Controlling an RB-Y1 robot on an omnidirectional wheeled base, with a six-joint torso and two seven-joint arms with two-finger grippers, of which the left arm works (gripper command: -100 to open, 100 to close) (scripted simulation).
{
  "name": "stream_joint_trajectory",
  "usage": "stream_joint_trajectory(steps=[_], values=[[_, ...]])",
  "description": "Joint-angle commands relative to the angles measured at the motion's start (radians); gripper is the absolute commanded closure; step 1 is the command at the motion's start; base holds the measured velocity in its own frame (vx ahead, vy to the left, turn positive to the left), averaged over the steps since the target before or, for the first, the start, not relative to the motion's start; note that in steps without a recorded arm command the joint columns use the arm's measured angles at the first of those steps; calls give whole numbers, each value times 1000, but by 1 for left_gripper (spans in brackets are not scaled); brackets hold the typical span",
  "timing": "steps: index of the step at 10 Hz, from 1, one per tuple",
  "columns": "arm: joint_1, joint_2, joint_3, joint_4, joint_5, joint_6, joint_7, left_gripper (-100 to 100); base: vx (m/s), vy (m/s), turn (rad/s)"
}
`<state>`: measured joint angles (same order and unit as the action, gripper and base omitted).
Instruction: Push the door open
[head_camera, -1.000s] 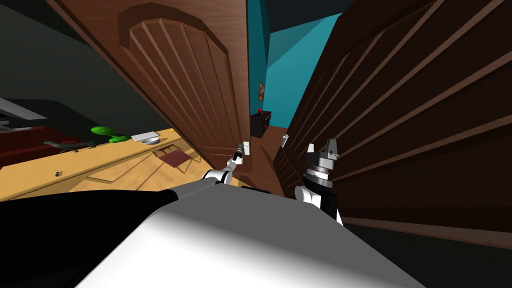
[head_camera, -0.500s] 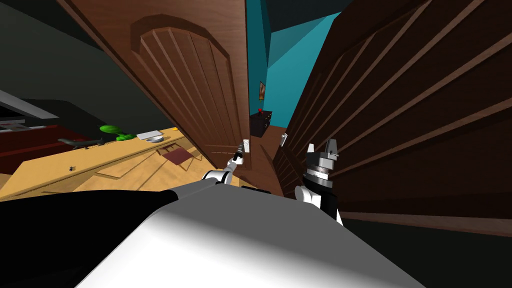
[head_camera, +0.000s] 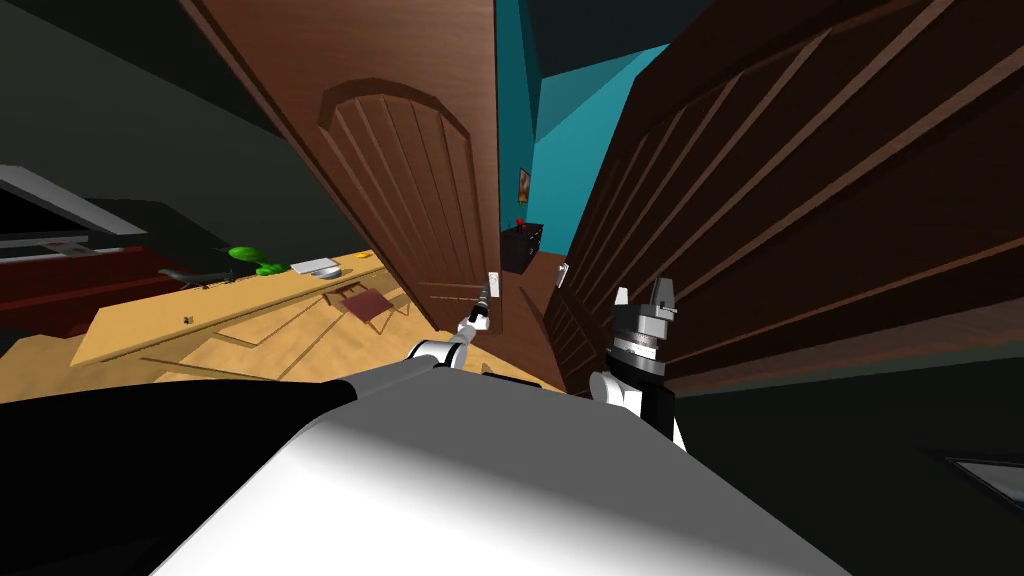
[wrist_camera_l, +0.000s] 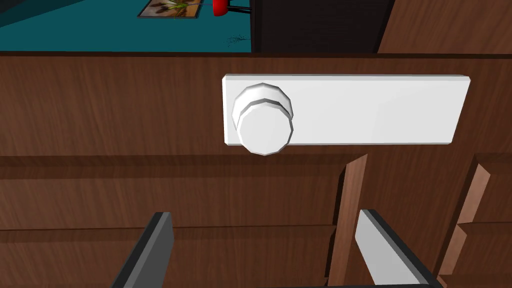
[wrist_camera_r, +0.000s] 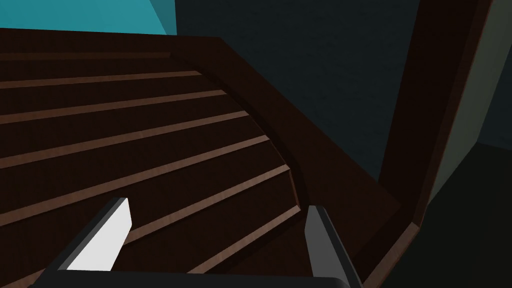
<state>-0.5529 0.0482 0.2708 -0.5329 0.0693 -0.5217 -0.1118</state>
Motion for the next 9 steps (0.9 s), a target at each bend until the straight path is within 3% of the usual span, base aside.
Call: stream_joint_trajectory(steps=[1,3,9], values=[[5,-11,-4,-11,-1,8,0,-100,-177,-19,6],[7,3,0,-12,0,5,-1,-100,12,2,-18],[13,11,7,-11,2,-7,-3,-100,202,26,-24]])
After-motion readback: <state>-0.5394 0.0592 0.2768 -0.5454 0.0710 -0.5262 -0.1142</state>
